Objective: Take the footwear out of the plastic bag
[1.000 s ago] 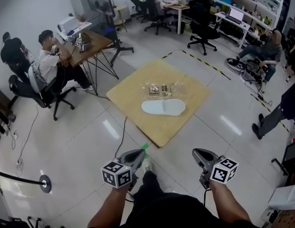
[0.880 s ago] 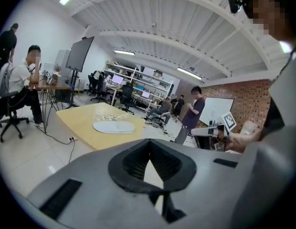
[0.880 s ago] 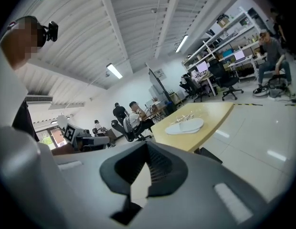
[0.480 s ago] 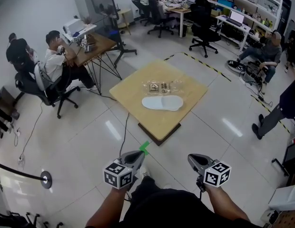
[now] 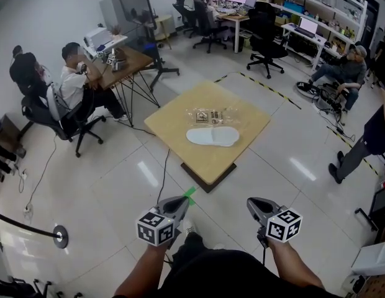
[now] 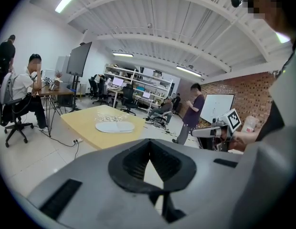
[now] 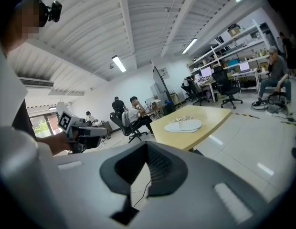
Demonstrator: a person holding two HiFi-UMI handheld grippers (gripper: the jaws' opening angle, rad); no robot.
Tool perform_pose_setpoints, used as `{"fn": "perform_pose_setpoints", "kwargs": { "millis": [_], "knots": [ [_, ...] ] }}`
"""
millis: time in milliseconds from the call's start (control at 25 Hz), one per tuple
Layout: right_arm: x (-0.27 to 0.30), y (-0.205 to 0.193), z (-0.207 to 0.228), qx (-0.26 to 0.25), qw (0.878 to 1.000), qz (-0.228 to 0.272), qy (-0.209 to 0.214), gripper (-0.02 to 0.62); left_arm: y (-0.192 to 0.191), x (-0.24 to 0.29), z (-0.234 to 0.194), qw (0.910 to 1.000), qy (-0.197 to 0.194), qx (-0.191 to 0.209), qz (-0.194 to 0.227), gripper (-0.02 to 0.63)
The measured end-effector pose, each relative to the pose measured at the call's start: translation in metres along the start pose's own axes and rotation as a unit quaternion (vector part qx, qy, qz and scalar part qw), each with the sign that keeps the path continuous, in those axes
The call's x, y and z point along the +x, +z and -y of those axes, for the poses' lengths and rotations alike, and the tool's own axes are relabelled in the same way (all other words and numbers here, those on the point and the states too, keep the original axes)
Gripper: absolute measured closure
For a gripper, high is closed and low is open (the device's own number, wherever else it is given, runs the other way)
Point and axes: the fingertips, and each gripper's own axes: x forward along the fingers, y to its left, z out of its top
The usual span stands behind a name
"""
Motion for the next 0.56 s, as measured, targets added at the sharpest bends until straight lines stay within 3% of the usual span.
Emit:
{"fn": "perform_pose_setpoints", "kwargs": {
  "millis": [560],
  "knots": [
    [-0.0100,0.0040,0.0060,0.016,1.000,0.016,-0.009,0.595,0.0068,0.0048,0.0081,0.9999,-0.009,0.011,-0.007,0.600]
  ]
}}
